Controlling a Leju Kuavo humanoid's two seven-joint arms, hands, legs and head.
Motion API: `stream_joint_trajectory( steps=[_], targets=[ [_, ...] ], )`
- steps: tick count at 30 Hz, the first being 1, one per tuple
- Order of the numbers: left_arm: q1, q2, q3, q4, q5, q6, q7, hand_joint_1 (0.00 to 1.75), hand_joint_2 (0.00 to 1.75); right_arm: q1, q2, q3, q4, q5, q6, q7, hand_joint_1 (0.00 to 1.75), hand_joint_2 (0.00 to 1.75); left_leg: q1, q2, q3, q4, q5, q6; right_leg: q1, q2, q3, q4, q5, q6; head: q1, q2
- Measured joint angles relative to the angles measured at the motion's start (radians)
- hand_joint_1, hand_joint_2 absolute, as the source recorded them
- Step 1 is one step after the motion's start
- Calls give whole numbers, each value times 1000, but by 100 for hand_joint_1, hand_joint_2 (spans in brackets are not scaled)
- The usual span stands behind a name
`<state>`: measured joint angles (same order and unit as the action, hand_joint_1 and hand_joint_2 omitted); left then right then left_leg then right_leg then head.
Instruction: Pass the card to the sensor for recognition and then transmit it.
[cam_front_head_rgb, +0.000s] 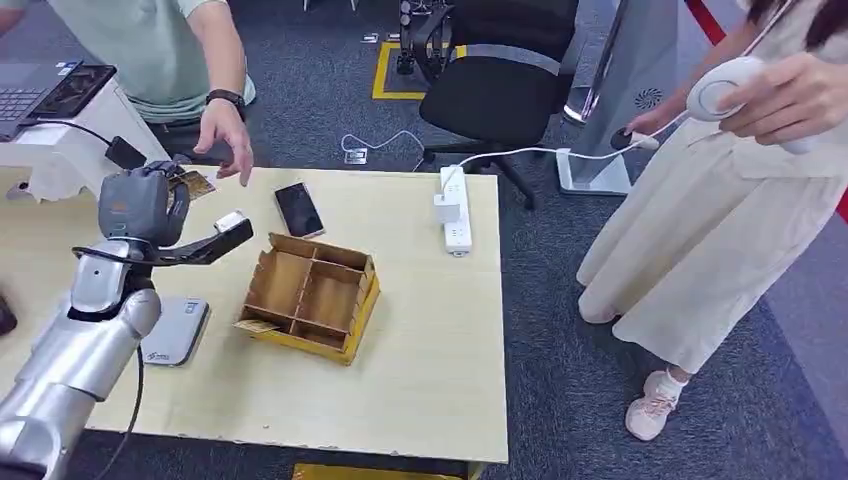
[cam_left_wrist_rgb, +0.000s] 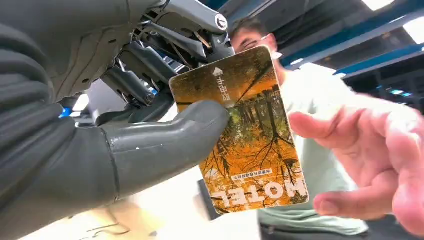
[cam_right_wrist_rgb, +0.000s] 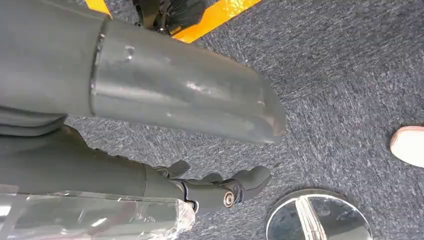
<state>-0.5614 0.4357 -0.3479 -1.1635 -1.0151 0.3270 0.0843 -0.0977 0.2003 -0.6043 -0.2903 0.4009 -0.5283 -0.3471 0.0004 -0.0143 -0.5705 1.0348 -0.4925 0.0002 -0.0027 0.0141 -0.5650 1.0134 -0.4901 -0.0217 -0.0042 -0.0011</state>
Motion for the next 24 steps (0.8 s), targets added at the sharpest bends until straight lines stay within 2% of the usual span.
stream_joint_trajectory(
  steps=[4,9,24],
  targets=[
    [62,24,69,4,10,1,29,175,175,1,0,0,0,-6,0,0,0,0,0,1,0,0,0,0,0,2,0,0,0,0,0,0],
    [116,37,127,-23,-1,11,33,175,175,1,0,0,0,-15,0,-2,0,0,0,0,0,0,0,0,0,1,0,0,0,0,0,0],
    [118,23,152,-51,-16,20,28,175,175,1,0,-1,0,-30,-5,-2,0,0,0,0,0,0,0,0,0,0,0,0,0,0,0,0]
  ],
)
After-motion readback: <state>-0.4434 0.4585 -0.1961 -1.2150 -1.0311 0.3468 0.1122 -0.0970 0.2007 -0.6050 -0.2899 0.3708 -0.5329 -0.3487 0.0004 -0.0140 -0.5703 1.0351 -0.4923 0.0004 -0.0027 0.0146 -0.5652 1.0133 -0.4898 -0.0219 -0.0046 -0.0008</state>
